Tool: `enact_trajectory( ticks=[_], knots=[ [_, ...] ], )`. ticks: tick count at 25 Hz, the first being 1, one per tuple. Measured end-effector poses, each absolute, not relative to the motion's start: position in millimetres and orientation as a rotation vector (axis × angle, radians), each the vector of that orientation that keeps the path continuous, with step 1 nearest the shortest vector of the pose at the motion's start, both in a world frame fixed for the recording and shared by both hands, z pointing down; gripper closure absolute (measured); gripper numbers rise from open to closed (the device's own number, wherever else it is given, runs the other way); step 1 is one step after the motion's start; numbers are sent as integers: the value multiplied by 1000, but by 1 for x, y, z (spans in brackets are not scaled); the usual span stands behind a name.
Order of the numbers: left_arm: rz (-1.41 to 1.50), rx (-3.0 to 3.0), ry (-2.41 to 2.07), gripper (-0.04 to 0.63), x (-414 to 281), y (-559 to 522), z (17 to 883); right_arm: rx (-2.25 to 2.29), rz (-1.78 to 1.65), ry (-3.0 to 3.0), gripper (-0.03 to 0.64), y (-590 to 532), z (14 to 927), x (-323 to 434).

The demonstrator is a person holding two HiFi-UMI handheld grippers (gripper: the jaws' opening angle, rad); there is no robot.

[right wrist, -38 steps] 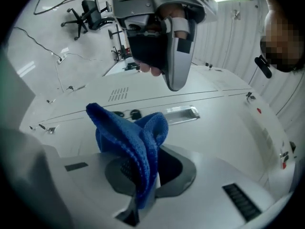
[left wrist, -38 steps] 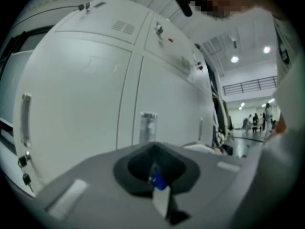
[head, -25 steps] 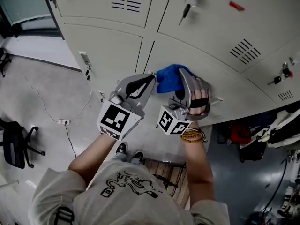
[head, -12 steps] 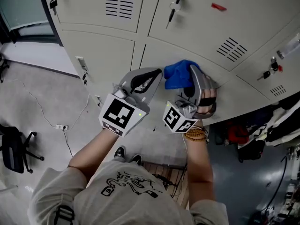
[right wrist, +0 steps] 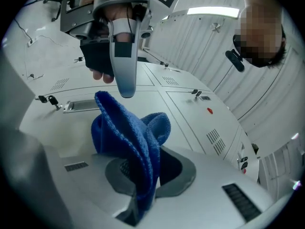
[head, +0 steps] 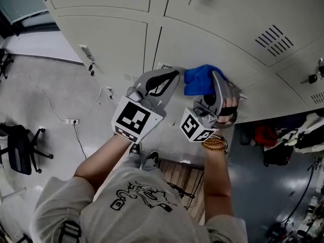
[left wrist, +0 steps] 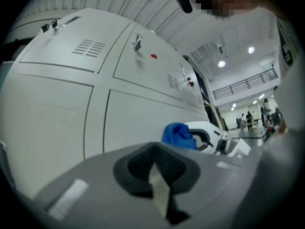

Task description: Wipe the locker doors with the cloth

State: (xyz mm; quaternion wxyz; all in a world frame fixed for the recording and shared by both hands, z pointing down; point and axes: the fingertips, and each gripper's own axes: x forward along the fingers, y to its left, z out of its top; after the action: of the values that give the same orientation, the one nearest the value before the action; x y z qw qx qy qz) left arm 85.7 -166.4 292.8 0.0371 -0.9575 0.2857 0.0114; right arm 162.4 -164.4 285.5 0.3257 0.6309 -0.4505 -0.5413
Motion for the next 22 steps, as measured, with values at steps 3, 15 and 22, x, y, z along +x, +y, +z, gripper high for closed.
enact_trajectory(
  ticks=[3, 15, 22],
  knots=[
    [4, -2963, 880, 592, 90, -170, 314, 1638, -1392, -1207, 588, -168, 315, 164],
    [-165, -3071, 914, 592, 105, -169, 412, 1539, -1247, -1317, 586, -172, 453, 167],
    [-252, -3139, 948, 592, 110, -166, 469, 1454, -1141, -1391, 586, -175, 532, 166]
  ],
)
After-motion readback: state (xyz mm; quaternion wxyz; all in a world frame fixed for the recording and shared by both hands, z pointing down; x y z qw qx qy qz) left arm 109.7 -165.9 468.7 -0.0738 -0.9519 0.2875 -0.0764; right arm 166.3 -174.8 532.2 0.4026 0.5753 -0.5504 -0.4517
